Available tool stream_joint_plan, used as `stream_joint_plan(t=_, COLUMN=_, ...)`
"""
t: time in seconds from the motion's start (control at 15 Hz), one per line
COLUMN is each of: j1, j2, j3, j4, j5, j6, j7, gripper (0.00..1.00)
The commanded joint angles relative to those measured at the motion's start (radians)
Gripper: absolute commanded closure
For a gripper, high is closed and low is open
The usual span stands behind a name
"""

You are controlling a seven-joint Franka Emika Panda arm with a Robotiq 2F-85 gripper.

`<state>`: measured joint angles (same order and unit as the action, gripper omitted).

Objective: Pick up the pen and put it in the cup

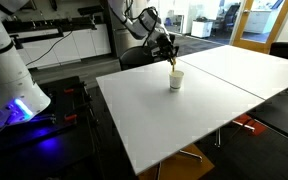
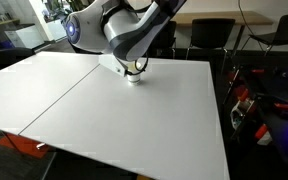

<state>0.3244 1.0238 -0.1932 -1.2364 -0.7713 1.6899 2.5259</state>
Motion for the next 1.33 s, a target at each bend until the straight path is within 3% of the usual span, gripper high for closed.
stream_joint_plan(t=0.0, j1=-0.022, j2=0.065, j3=0.019, j4=0.098, j5=-0.009, j6=-0.024, j7=-0.045, gripper=0.97)
stream_joint_plan(t=0.13, j1=-0.024, j2=0.093, j3=0.016, j4=0.132, j5=-0.005, j6=-0.027, j7=-0.061, gripper=0.97)
stream_joint_plan(t=0.2, j1=-0.025, j2=0.105, j3=0.016, j4=0.148, j5=-0.002, j6=-0.026, j7=-0.068, gripper=0.90)
stream_joint_plan(t=0.27, j1=-0.026, j2=0.116, j3=0.015, j4=0.162, j5=0.001, j6=-0.026, j7=-0.074, gripper=0.63)
stream_joint_plan(t=0.4, j1=-0.026, j2=0.132, j3=0.012, j4=0.185, j5=0.003, j6=-0.026, j7=-0.083, gripper=0.55)
stream_joint_plan(t=0.87, j1=-0.010, j2=0.100, j3=-0.001, j4=0.172, j5=0.002, j6=-0.035, j7=-0.045, gripper=0.02)
stream_joint_plan(t=1.27, j1=0.002, j2=0.019, j3=-0.003, j4=0.093, j5=-0.001, j6=-0.025, j7=0.027, gripper=0.00)
